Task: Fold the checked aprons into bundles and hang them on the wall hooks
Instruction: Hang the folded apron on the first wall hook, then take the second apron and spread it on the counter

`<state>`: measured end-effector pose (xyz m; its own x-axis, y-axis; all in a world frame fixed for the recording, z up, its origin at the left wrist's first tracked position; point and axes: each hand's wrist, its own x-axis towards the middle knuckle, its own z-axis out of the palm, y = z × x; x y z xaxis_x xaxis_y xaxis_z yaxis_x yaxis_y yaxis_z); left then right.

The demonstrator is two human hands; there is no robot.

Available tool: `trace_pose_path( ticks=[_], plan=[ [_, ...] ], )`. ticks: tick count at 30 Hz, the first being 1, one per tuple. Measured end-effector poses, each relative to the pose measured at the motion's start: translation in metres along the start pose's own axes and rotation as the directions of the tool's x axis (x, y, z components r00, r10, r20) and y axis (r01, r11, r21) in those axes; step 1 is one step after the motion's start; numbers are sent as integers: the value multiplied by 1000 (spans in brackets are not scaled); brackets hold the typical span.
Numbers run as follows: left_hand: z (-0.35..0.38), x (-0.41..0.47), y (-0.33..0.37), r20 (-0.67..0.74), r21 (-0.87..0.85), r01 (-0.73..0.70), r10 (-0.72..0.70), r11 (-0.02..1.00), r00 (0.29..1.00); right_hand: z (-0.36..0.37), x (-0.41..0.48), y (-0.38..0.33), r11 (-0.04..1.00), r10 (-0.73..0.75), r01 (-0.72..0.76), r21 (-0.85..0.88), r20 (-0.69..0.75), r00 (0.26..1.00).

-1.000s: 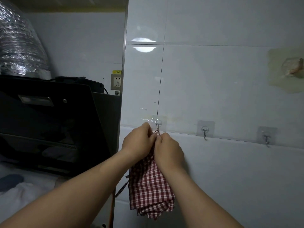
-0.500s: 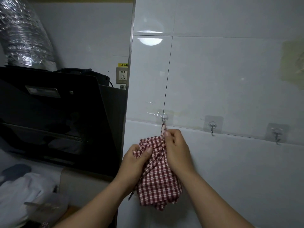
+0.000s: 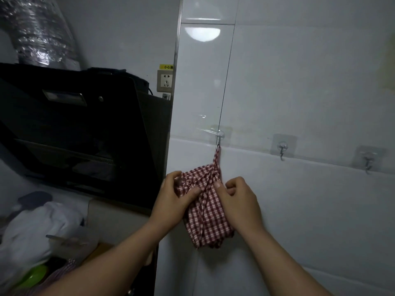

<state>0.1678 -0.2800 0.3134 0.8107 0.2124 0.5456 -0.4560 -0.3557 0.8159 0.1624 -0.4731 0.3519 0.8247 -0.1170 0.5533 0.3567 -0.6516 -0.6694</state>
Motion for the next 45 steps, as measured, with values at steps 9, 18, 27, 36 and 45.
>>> trace_pose_path(
  ticks=[9, 18, 27, 36, 45],
  plan=[
    [-6, -23, -8, 24, -74, 76, -75, 994, 997, -8, -16, 23, 995, 34, -32, 96, -16, 999],
    [-24, -93, -90, -28, 117, 256, -255, 960, 967, 8, -105, 119, 921, 357, -345, 183, -37, 933],
    [-41, -218, -165, 197, 482, 312, -448, 819, 872, 151, -211, 148, 925, 273, -379, 27, 645, 714],
    [-159, -240, -238, 56, 587, 408, -538, 699, 841, 276, -245, 73, 988, 72, -156, -8, 907, 415],
    [-256, -244, -352, -30, 891, 290, -592, 350, 806, 407, -257, 20, 925, 257, -336, -178, 944, 208]
  ],
)
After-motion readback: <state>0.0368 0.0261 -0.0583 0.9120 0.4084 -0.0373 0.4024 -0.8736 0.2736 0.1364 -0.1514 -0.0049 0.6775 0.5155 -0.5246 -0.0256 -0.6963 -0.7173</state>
